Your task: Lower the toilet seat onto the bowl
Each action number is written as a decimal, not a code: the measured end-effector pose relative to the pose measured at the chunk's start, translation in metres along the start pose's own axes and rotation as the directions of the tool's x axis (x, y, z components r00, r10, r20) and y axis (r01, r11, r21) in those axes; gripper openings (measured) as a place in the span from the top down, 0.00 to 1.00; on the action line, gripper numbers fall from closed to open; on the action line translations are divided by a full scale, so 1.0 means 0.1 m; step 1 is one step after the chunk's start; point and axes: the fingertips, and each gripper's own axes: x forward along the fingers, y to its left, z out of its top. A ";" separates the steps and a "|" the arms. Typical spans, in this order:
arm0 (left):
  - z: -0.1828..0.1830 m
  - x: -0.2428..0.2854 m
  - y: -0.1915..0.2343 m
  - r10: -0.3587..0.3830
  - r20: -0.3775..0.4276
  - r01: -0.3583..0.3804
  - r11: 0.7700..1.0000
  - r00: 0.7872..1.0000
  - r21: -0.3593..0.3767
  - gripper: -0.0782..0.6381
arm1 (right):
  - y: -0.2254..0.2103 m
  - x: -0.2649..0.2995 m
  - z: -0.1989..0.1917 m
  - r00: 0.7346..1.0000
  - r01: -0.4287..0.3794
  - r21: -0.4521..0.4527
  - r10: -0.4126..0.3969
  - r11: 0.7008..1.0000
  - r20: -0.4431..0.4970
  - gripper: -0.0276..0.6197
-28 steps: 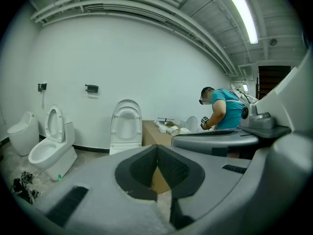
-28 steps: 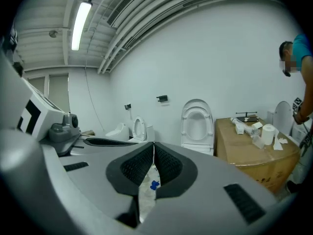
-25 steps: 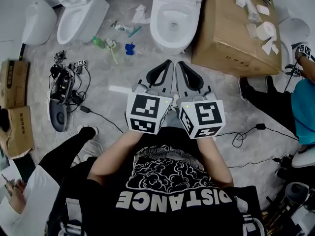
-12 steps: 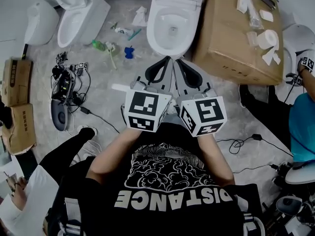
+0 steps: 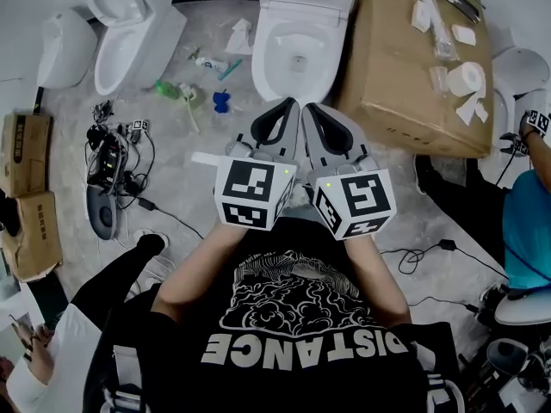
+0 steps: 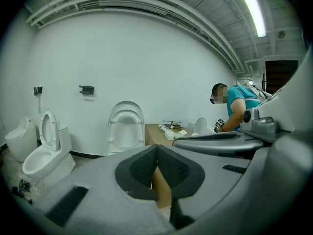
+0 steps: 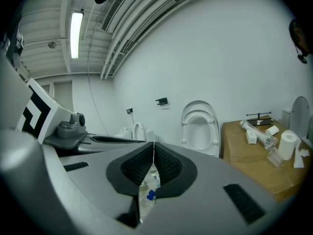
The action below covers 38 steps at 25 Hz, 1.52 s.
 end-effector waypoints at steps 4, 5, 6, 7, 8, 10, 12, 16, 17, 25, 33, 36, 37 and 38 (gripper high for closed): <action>0.07 0.19 0.20 -0.020 0.000 0.020 1.000 1.000 -0.006 0.88 | -0.06 0.28 0.06 1.000 0.016 -0.008 -0.016 1.000 -0.009 0.93; 0.10 0.25 0.26 -0.026 0.001 0.026 1.000 1.000 -0.006 0.88 | -0.08 0.36 0.08 1.000 0.022 -0.009 -0.022 1.000 -0.010 0.93; 0.13 0.31 0.33 -0.031 0.002 0.031 1.000 1.000 -0.005 0.88 | -0.11 0.45 0.10 1.000 0.029 -0.009 -0.029 1.000 -0.010 0.93; 0.16 0.37 0.40 -0.037 0.001 0.037 0.999 0.999 -0.003 0.88 | -0.14 0.54 0.13 0.999 0.036 -0.009 -0.036 0.999 -0.011 0.93; 0.18 0.43 0.47 -0.043 0.001 0.043 0.999 0.999 -0.003 0.88 | -0.16 0.63 0.15 0.999 0.043 -0.009 -0.043 0.999 -0.011 0.93; 0.23 0.57 0.60 -0.059 -0.001 0.059 0.998 0.998 0.000 0.88 | -0.23 0.80 0.21 0.998 0.061 -0.006 -0.061 0.998 -0.008 0.93; 0.28 0.71 0.72 -0.076 -0.003 0.076 0.997 0.997 0.004 0.88 | -0.31 0.97 0.26 0.997 0.083 -0.001 -0.083 0.997 -0.005 0.93; 0.41 0.95 1.01 -0.103 -0.010 0.103 0.995 0.995 0.005 0.88 | -0.43 1.33 0.38 0.992 0.125 0.009 -0.125 0.992 -0.011 0.93; 0.44 1.01 1.09 -0.110 -0.013 0.110 0.994 0.994 0.003 0.88 | -0.45 1.42 0.41 0.991 0.134 0.011 -0.134 0.991 -0.014 0.93; 0.64 1.45 1.65 -0.193 -0.025 0.193 0.981 0.981 -0.006 0.88 | -0.58 2.12 0.60 0.976 0.215 0.010 -0.215 0.976 -0.033 0.93; 0.85 1.83 2.11 -0.230 -0.010 0.230 0.973 0.973 -0.008 0.88 | -0.70 2.62 0.76 0.964 0.258 -0.009 -0.258 0.966 -0.065 0.93; 0.91 1.95 2.16 -0.260 -0.019 0.260 0.966 0.965 -0.009 0.88 | -0.78 2.71 0.84 0.966 0.246 -0.032 -0.248 0.969 -0.071 0.93; 0.93 1.99 2.16 -0.275 -0.023 0.275 0.961 0.961 -0.008 0.88 | -0.83 2.74 0.86 0.967 0.239 -0.043 -0.242 0.970 -0.076 0.93; 0.95 2.03 2.16 -0.292 -0.027 0.291 0.957 0.956 -0.008 0.88 | -0.87 2.76 0.88 0.968 0.231 -0.055 -0.235 0.971 -0.083 0.93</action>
